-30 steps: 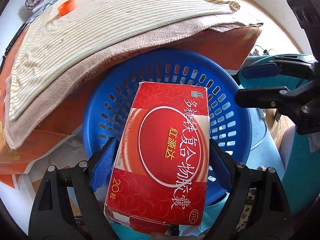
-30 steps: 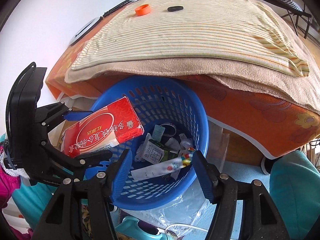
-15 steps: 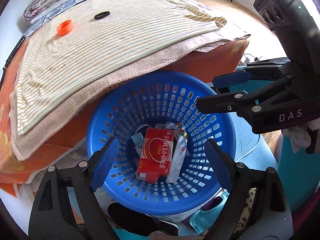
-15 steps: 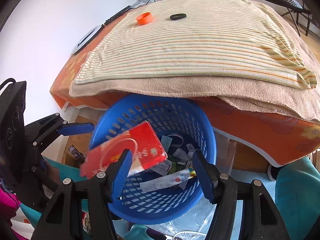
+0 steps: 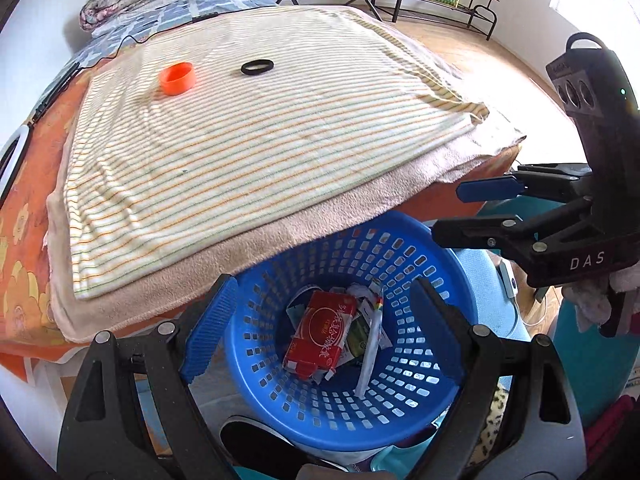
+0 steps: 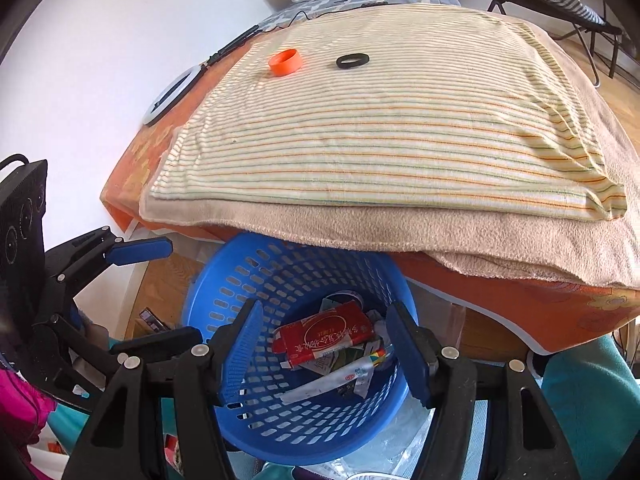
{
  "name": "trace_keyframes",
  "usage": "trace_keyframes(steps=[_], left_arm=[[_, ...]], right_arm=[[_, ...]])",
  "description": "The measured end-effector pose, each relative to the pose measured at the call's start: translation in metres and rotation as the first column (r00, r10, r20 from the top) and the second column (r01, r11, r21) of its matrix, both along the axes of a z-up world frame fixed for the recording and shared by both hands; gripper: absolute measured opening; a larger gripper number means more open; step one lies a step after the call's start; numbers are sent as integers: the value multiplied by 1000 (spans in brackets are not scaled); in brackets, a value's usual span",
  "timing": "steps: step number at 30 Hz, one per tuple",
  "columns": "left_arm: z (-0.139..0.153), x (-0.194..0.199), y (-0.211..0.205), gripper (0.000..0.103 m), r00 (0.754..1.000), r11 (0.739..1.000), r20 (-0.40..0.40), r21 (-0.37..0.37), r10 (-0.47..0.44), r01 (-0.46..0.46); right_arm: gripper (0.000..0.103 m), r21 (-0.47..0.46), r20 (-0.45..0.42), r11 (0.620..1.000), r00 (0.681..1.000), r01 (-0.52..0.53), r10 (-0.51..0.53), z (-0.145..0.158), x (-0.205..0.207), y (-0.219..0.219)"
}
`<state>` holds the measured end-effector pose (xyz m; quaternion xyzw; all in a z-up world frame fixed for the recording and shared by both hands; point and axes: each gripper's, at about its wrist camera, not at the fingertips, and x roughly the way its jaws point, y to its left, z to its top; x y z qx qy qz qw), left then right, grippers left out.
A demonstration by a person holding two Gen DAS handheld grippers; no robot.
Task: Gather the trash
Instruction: 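Move both tools back over the bed toward the orange cup and hair tie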
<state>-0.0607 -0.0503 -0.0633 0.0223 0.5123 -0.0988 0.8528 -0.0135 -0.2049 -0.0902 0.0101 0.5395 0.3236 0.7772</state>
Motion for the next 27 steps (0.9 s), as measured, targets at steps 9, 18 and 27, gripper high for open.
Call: trace_keyframes(steps=[9,18,27], left_arm=[[23,36,38,90,992,994,55,18,109,-110],[37,95,69,90,976,979,88,27,200,-203],[32,149,93,90,958,962,87,1,272,-273]], right_arm=[[83,-22,57,1000,998,7,-6,23,25,8],[93,-116,136,993,991,7,8,41,57,32],[102,-138,207,990,978,43,-13,53,96,53]])
